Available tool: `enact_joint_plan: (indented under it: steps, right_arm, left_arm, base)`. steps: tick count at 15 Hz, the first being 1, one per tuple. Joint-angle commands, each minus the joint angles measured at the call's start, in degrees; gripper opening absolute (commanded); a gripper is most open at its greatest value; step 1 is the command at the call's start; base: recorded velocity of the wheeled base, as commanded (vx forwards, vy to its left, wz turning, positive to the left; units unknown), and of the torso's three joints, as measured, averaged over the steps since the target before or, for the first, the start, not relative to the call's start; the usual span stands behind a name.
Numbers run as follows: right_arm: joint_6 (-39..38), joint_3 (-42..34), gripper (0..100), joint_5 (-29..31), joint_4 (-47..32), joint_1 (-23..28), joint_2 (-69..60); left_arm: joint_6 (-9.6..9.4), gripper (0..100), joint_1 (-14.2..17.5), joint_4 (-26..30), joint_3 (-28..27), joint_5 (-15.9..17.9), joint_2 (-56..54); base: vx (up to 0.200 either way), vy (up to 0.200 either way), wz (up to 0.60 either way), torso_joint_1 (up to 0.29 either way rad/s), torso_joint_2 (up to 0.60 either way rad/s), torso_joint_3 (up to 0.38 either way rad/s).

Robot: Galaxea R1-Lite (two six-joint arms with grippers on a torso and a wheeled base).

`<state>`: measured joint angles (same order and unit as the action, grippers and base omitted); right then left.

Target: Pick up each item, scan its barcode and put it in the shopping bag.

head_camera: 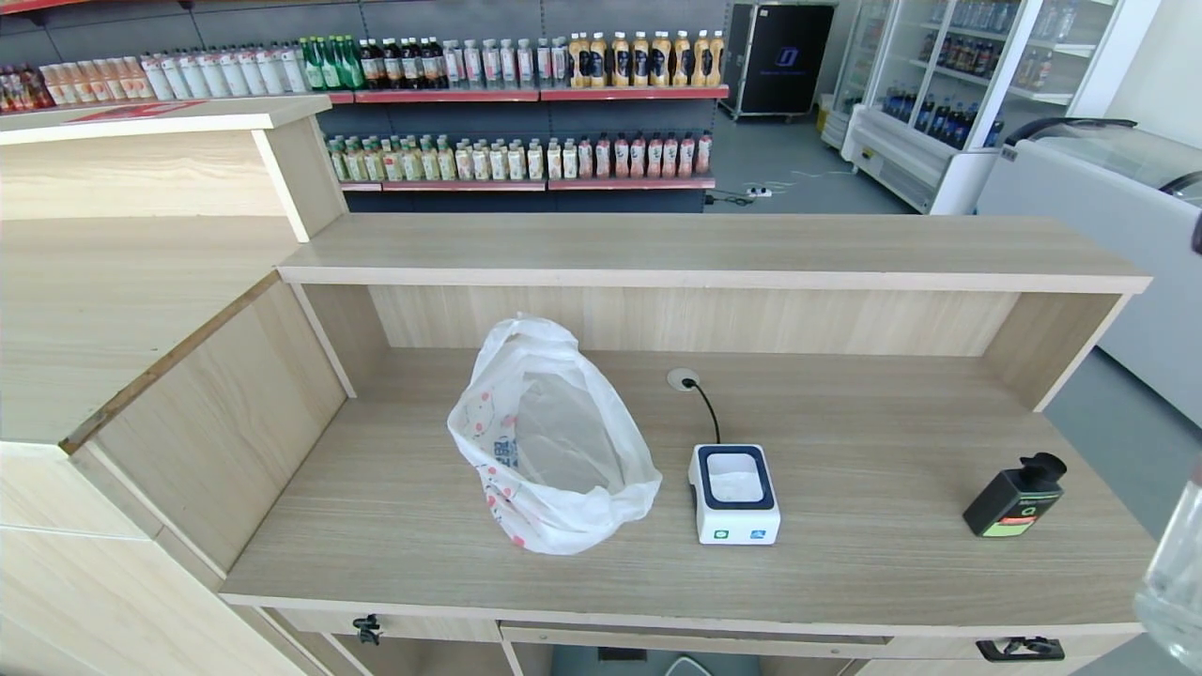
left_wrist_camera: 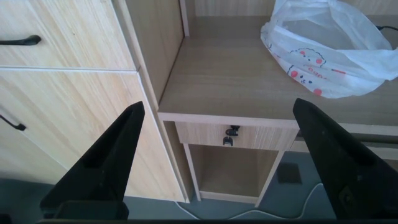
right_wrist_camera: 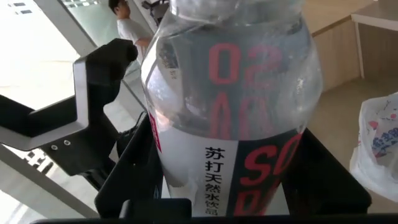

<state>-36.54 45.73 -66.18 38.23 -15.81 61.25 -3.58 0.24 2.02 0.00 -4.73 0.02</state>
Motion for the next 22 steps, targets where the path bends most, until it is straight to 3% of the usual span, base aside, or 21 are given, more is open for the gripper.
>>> enact_joint_plan:
  steps: [1,22]
  right_arm:
    - [1.9,-1.4,0,0.0,-0.1,0.0,2.7]
    - [4.5,1.3,0,0.4,0.1,-4.6,7.7]
  left_arm:
    - [-0.02,100,0.0,0.0,0.0,0.0,0.0]
    - [0.07,100,0.0,0.0,0.0,0.0,0.0]
  base:
    - [0.000,0.000,0.00,0.000,0.00,0.000]
    - [0.000,0.000,0.00,0.000,0.00,0.000]
